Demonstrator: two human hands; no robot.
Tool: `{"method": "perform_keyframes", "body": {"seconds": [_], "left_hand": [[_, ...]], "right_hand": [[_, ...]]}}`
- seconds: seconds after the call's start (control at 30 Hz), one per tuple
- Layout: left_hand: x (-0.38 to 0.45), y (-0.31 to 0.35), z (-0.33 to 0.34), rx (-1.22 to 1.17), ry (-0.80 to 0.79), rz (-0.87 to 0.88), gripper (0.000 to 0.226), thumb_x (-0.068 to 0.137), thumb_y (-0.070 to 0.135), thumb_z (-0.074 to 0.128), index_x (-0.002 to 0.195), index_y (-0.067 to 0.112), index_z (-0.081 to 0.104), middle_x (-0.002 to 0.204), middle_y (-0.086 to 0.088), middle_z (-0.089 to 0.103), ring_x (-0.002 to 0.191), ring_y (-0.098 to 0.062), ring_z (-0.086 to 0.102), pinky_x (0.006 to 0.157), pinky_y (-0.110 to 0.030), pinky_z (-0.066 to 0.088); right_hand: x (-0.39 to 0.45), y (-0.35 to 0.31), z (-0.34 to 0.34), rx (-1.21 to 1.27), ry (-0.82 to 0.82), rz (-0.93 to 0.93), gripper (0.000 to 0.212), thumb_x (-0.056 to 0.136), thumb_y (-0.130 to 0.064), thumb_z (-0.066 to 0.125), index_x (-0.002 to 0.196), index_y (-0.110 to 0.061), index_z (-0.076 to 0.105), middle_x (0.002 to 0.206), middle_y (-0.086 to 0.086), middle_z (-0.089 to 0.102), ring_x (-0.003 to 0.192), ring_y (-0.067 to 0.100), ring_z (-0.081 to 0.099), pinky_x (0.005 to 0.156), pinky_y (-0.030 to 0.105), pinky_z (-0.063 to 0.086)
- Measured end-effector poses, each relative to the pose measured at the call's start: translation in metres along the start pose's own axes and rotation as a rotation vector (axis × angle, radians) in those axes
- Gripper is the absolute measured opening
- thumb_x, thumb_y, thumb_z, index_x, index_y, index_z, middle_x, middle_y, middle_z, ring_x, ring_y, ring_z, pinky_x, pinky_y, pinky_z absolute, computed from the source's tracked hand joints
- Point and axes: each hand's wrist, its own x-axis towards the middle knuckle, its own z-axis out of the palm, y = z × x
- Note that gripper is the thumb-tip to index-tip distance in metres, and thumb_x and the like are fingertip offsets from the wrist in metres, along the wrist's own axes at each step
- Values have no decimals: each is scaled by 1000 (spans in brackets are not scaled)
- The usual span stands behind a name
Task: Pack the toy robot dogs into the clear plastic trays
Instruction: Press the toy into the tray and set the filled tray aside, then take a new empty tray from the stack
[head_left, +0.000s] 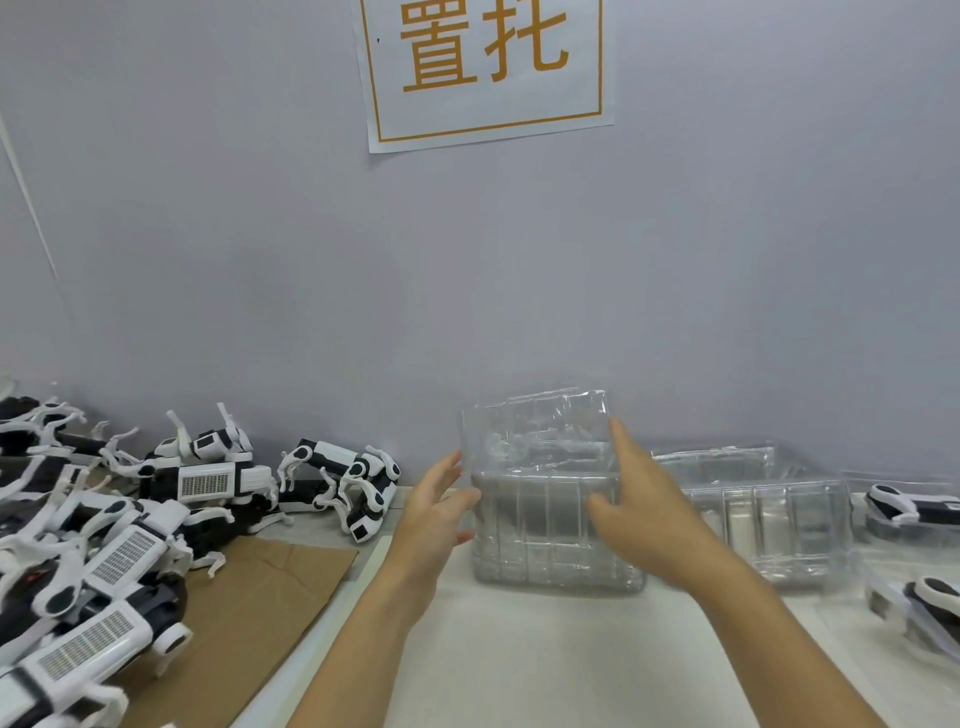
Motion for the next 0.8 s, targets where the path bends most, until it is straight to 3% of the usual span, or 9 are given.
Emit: {"method": "perform_keyframes", "body": {"seconds": [0.1,0.2,0.3,0.43,0.5,0.53,0.6,0.73,0.8], "left_hand": [[0,1,-1,15,0,10,44,97,12,56,136,32,57,133,18,58,122,-3,54,95,-38,54],[-1,2,1,46,12,40,37,97,13,56,124,37,60,127,20,58,112,6,56,92,-34,55],[-1,2,2,45,48,53,35,97,12,57,123,37,56,132,22,51,104,12,56,87,-31,55],[-3,4,5,23,-14,44,52,97,13,58,139,41,46,137,21,47,121,4,52,97,-35,51],[-4,6,7,64,-81,55,49,95,16,60,120,58,55,122,37,56,108,18,55,100,-36,48],[-5,6,9,99,-108,57,47,94,16,60,108,61,57,109,45,59,98,24,55,101,-36,47],[-6,7,10,142,-119,53,48,97,12,58,105,59,53,99,55,56,99,28,51,108,-36,43],[-4,8,9,113,-90,105,53,96,11,61,125,51,44,131,40,47,125,12,41,115,-30,33],[-4,9,8,96,-65,147,59,95,12,63,141,41,40,147,24,42,133,7,38,113,-25,31]], "right_hand": [[1,4,2,65,42,29,85,92,-14,51,159,-29,0,160,-12,24,117,15,45,112,48,37],[2,4,4,94,114,25,81,91,-13,53,158,-29,11,152,-10,33,131,17,42,110,46,39],[3,6,6,120,223,38,77,91,-11,53,157,-24,18,153,-2,27,136,18,37,109,36,37],[5,13,4,162,243,73,86,90,-9,52,159,-25,3,165,-9,5,151,16,17,121,44,23],[4,15,3,215,182,79,90,90,-8,51,159,-29,-4,166,-12,0,152,13,13,122,45,21],[4,17,3,238,143,82,92,90,-8,51,158,-31,-7,166,-13,1,152,14,15,122,45,23],[2,18,4,253,88,94,93,91,-10,52,158,-34,-8,166,-14,5,150,17,21,119,46,28],[3,18,7,271,142,89,86,91,-14,56,159,-30,6,159,-17,25,140,19,38,111,46,35],[5,16,7,314,202,74,78,93,-16,56,158,-29,16,150,-20,35,125,14,50,95,32,39]]}}
